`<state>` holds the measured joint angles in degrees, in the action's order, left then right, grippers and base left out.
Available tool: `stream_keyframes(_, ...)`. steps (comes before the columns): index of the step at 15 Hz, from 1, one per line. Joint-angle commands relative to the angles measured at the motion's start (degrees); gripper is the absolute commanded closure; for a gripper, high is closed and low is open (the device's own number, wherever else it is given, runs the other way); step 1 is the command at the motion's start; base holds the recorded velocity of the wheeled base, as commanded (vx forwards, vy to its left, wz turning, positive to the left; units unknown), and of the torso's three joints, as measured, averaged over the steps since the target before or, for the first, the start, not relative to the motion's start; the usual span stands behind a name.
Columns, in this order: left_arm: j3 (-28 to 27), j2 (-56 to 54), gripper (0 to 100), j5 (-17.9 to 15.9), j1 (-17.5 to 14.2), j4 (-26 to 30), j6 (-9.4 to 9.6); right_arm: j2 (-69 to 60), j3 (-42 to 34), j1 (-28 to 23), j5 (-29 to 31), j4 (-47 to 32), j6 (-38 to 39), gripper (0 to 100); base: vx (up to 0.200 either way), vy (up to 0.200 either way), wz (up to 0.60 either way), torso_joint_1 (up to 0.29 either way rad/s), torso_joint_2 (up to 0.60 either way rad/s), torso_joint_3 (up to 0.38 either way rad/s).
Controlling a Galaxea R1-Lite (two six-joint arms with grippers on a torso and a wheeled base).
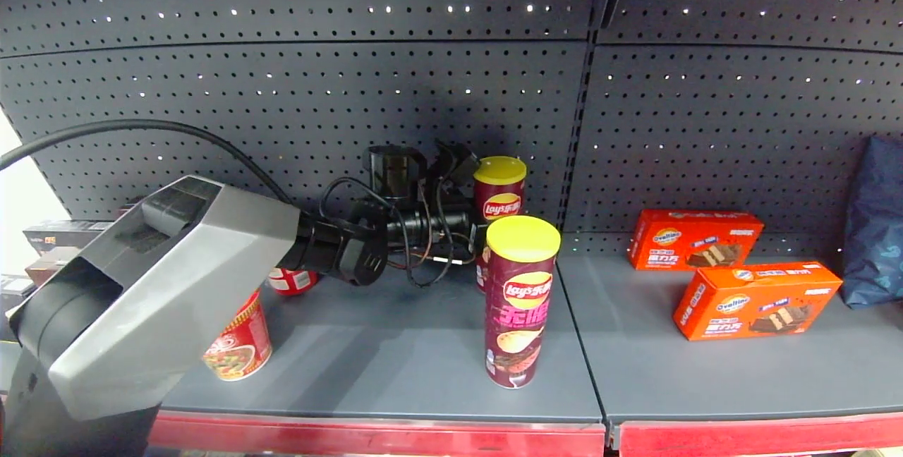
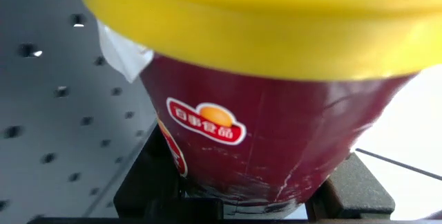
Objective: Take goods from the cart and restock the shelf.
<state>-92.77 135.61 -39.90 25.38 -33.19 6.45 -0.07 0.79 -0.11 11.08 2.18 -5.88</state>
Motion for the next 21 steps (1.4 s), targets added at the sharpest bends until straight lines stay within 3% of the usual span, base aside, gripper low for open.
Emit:
stream_keyframes(1,-2.1,1.0,100,0.0,-0.1,1.8,0.06,0.1,0.0,0.0,0.0,0.0,0.0,0,0.000,0.000,0.00,0.000,0.00,0.000)
stream_keyframes(3,-4.3,1.7,100,-0.1,-0.1,3.6,0.32,0.1,0.0,0.0,0.0,0.0,0.0,0,0.000,0.000,0.00,0.000,0.00,0.000)
stream_keyframes(6,-8.7,3.3,100,-0.1,-0.8,8.3,4.01,0.1,0.0,0.0,0.0,0.0,0.0,0,0.000,0.000,0.00,0.000,0.00,0.000)
stream_keyframes(9,-9.3,3.9,100,0.0,-1.2,8.9,5.33,0.1,0.0,0.0,0.0,0.0,0.0,0,0.000,0.000,0.00,0.000,0.00,0.000)
stream_keyframes(10,-9.3,4.1,0,0.0,-1.2,8.9,5.33,0.1,0.0,0.0,0.0,0.0,0.0,0,0.000,0.000,0.00,0.000,0.00,0.000)
stream_keyframes(17,-6.4,1.7,0,0.0,-1.0,8.4,5.50,0.1,0.0,0.0,0.0,0.0,0.0,0,0.000,0.000,0.00,0.000,0.00,0.000)
stream_keyframes(20,1.5,-3.2,0,0.0,-1.2,8.0,8.84,0.1,0.0,0.0,-0.1,0.0,0.0,0,0.000,0.000,0.00,0.000,0.00,0.000)
stream_keyframes(21,6.5,-5.9,0,0.0,-2.1,6.6,10.69,0.1,0.0,0.0,-0.1,0.0,0.0,0,0.000,0.000,0.00,0.000,0.00,0.000)
